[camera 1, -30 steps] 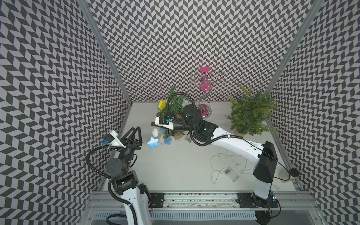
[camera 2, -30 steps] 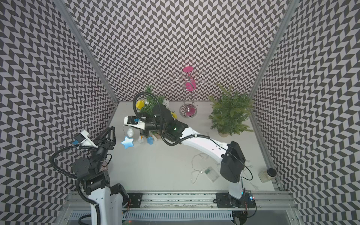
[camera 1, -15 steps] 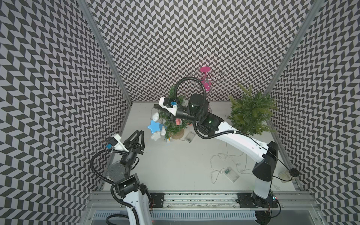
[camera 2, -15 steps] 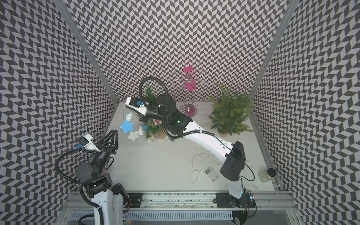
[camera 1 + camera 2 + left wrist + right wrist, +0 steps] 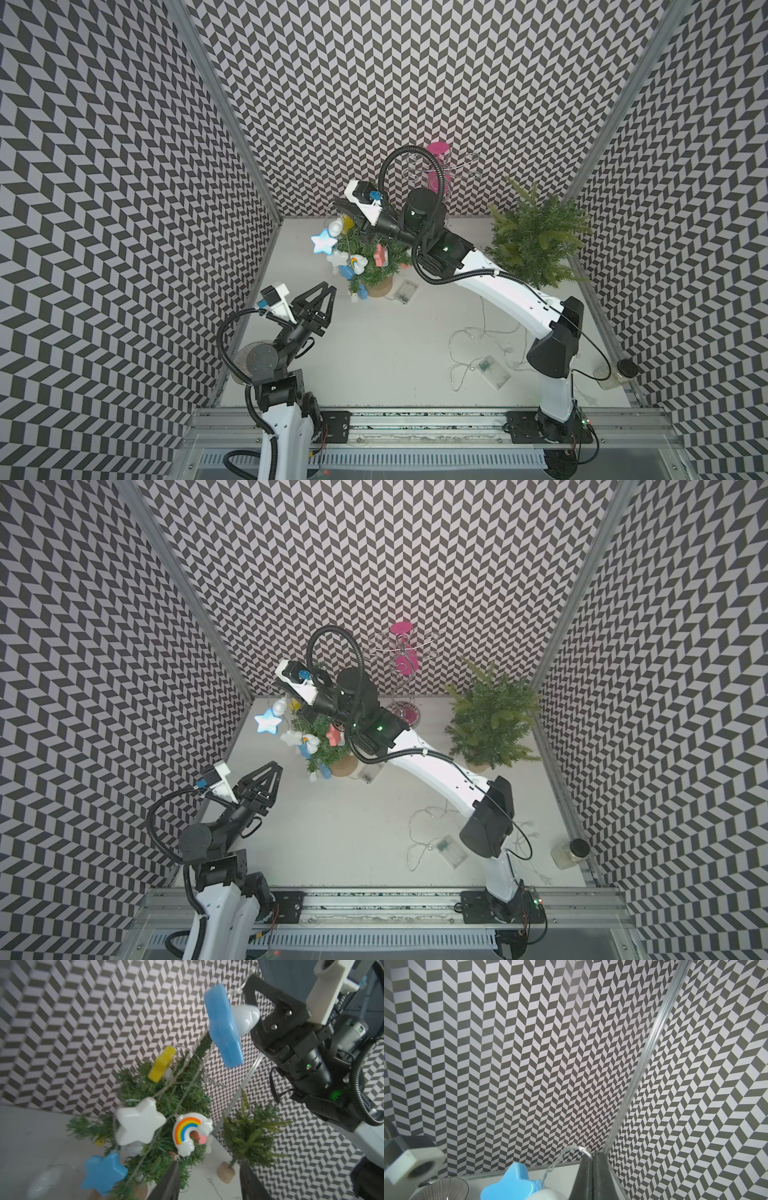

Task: Wrap string light around the christmas tree
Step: Wrap the light string around the Christmas tree.

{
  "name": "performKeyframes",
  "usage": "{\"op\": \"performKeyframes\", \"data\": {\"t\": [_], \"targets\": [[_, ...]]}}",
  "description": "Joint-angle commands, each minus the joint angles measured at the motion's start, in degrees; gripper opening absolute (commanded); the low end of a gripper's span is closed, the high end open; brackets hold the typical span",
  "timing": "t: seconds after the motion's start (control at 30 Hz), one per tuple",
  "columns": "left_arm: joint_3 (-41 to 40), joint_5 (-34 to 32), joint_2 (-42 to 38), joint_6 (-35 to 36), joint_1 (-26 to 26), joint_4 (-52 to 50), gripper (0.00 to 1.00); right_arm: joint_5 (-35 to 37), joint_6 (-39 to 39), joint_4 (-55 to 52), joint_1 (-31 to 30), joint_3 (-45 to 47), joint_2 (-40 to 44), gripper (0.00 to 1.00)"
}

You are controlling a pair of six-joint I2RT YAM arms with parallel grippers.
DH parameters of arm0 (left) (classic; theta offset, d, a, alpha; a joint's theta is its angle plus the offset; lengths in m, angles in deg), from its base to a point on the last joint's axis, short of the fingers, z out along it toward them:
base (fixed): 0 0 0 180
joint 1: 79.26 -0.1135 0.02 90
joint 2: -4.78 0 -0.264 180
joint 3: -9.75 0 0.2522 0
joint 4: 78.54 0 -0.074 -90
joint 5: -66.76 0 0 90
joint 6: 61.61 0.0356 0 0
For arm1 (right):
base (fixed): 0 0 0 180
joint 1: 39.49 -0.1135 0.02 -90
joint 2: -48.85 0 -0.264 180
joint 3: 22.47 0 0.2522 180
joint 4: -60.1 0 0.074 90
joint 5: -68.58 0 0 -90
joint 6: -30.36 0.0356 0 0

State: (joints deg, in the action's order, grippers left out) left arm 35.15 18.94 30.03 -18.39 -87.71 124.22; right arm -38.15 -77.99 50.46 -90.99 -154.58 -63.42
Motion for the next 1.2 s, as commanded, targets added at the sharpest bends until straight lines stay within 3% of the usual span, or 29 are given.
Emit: {"op": "performKeyframes", "data": {"t": [0.0,0.17,0.33,0.5,0.67,0.77,0.9,1.0,1.07,1.13,1.17], "targets": [[2.94,-10.5,1.27,10.25,7.7,-1.4,0.58,-2.12,3.81,2.51,0.83,-1.81,-0.02,0.0],[3.57,-20.11,7.38,16.32,13.0,3.43,0.73,-5.89,7.83,2.76,2.02,-2.26,1.06,0.0],[8.54,-24.55,15.75,21.4,16.14,4.6,0.74,-8.04,9.44,1.74,2.1,-2.3,1.66,0.0],[11.12,-26.88,18.19,25.12,17.6,5.02,0.73,-11.79,13.29,2.31,3.01,-1.88,2.38,0.0],[13.12,-38.69,19.97,26.02,18.33,1.39,0.76,-13.1,13.6,2.21,2.99,-1.71,3.03,0.0],[14.79,-37.58,21.43,26.2,17.57,2.49,0.75,-13.0,13.3,2.1,2.99,-0.86,3.61,0.0],[18.58,-37.79,25.34,27.43,17.2,2.54,0.67,-13.14,13.03,1.31,2.99,-0.57,4.16,0.0],[18.86,-33.02,27.42,28.39,15.95,6.97,0.58,-13.63,12.91,0.8,3.32,-0.54,4.58,0.0],[20.33,-31.78,29.03,28.07,14.96,6.89,0.34,-14.2,13.34,0.66,3.73,-0.4,4.71,0.0],[21.41,-30.14,29.86,27.58,13.66,7.27,0.22,-14.13,13.42,0.39,4.04,-0.42,4.7,0.0],[22.03,-30.1,29.45,27.27,12.68,6.12,0.07,-14.19,13.37,0.34,4.23,-0.46,4.69,0.0]]}}
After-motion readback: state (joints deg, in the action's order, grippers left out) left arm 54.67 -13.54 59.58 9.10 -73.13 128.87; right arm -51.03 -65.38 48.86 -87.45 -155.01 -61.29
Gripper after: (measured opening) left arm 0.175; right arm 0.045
